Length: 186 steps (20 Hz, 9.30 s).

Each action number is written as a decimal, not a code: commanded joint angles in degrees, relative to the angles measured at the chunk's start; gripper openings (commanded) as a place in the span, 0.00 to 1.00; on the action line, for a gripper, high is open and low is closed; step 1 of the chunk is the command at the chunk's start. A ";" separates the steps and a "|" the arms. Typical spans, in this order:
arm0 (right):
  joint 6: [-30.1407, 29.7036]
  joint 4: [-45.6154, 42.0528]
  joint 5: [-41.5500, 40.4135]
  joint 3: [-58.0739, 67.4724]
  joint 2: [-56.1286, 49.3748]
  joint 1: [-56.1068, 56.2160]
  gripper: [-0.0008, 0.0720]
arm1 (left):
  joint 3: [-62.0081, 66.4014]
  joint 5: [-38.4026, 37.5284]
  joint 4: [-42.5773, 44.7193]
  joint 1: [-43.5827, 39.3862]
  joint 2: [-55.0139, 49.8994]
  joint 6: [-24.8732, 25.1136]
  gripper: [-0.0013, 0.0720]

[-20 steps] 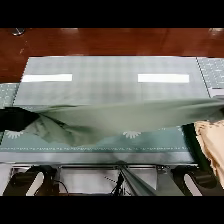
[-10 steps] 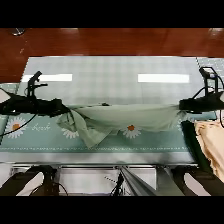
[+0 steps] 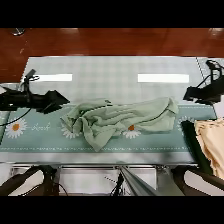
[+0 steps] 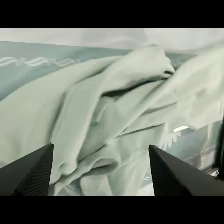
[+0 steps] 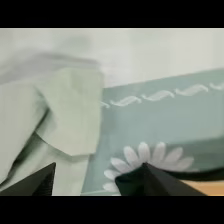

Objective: Fold the shirts.

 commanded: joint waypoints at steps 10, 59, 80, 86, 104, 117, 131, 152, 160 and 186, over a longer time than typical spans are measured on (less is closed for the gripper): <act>-13.68 31.04 -7.69 -27.32 11.78 -15.06 0.86 | -34.97 3.19 -9.68 -3.76 18.43 1.05 0.98; -8.46 27.32 1.22 58.36 5.25 3.80 0.06 | 67.78 14.29 -21.77 -2.32 3.52 -0.61 0.04; -4.48 15.54 6.58 13.51 38.36 5.70 0.06 | 43.19 -0.24 16.31 7.63 29.46 -10.78 0.05; -10.82 24.41 -10.01 -2.29 23.74 5.79 0.06 | 11.23 16.28 10.88 2.86 20.02 -8.59 0.05; -8.00 41.68 1.88 26.64 -24.02 1.05 0.88 | 17.11 11.30 16.79 -10.29 -7.56 -3.26 0.98; -14.95 38.69 -10.45 -30.23 20.11 -11.26 0.87 | -22.49 1.90 0.74 14.95 2.99 2.34 0.98; -8.11 26.18 -13.38 -31.08 19.15 -17.53 0.86 | -29.94 22.82 -14.40 -4.85 3.02 8.52 0.05; -18.84 38.12 -10.43 -22.80 -7.67 -6.82 0.29 | -29.94 21.20 -14.43 -4.85 3.02 8.48 0.05; -15.63 37.38 1.05 7.26 -4.72 -5.07 0.06 | -11.37 16.96 -30.47 -4.85 6.88 12.87 0.05; -6.12 14.27 9.20 33.46 40.35 -5.07 0.06 | 57.00 -11.93 37.99 -4.50 33.38 -13.20 0.05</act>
